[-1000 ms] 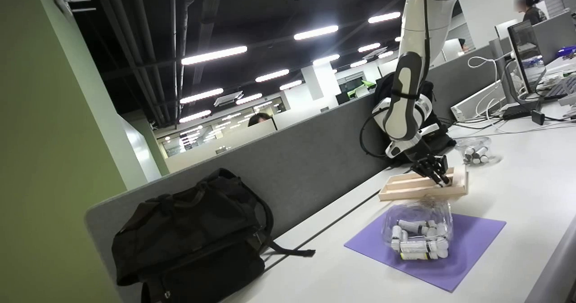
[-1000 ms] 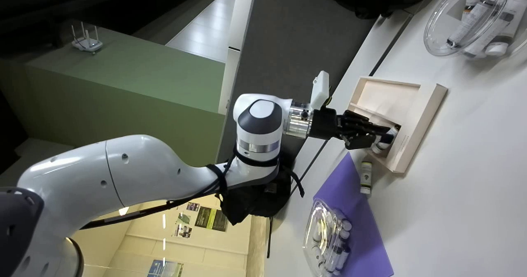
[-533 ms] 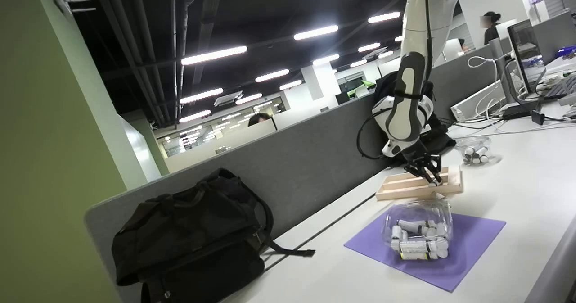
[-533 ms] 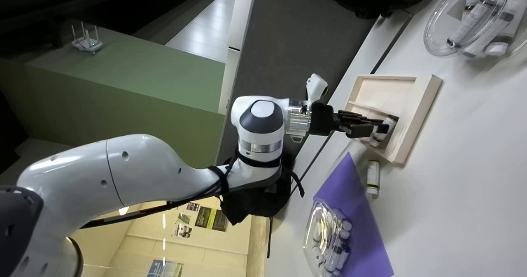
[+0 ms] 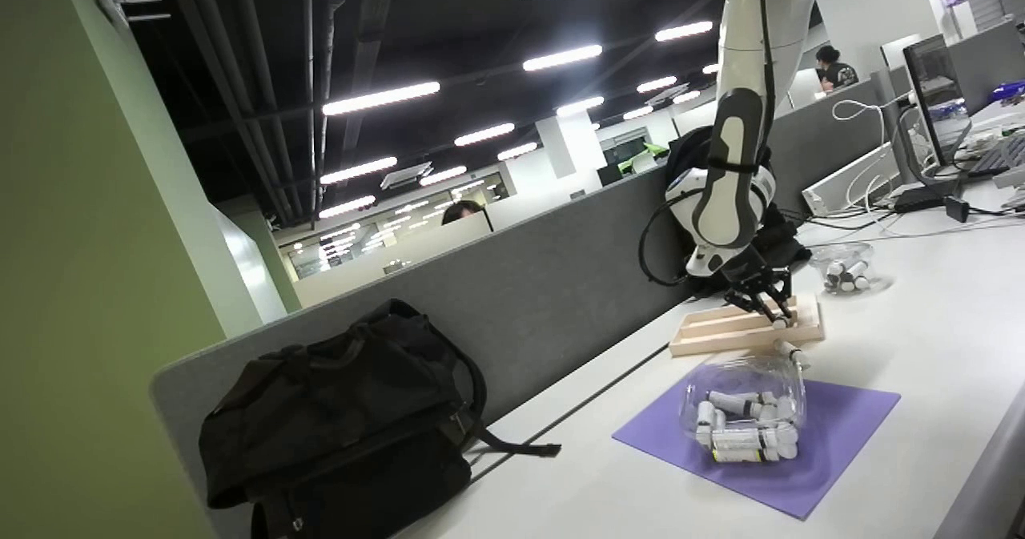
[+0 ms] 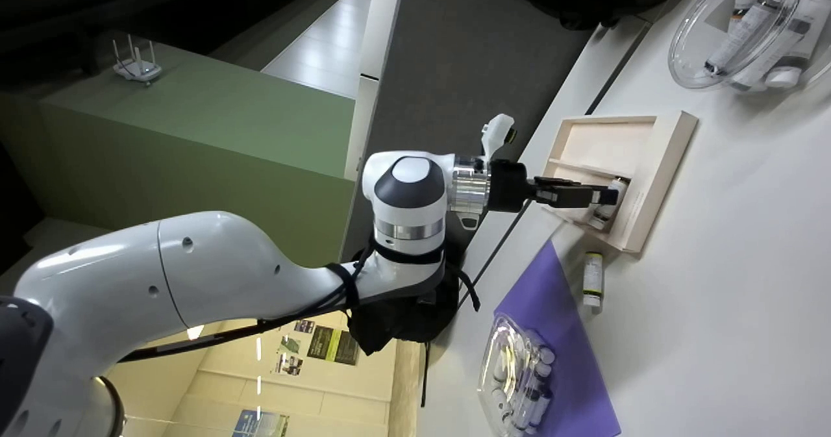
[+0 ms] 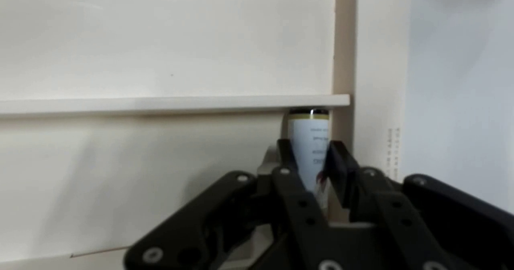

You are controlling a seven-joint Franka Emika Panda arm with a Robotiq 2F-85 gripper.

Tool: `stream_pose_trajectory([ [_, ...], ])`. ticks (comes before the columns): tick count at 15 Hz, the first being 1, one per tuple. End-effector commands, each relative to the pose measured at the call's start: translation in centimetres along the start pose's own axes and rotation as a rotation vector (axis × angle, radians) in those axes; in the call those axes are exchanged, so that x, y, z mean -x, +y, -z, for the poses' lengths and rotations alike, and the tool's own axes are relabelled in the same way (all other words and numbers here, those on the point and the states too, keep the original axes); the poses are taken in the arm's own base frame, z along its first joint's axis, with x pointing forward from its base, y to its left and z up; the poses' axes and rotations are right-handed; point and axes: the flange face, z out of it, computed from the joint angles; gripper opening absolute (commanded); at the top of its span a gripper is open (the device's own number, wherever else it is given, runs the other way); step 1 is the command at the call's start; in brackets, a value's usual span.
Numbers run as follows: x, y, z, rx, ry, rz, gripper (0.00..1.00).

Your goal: Put a bottle on the tray

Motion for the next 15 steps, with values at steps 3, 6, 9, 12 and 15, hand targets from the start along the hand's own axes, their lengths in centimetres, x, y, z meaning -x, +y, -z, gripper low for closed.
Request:
stream_pose_trajectory([
  [3,1.3,-2.6,1.9,-0.119,-0.082,0.017,0.62],
  [6,1.7,-2.7,2.1,-0.141,-0.111,0.010,0.80],
  [9,1.8,-2.7,2.3,-0.169,-0.109,0.005,0.97],
  [12,2.5,-1.8,4.8,-0.173,-0.110,-0.064,1.00],
  [15,2.5,-1.6,4.3,-0.178,-0.097,-0.059,1.00],
])
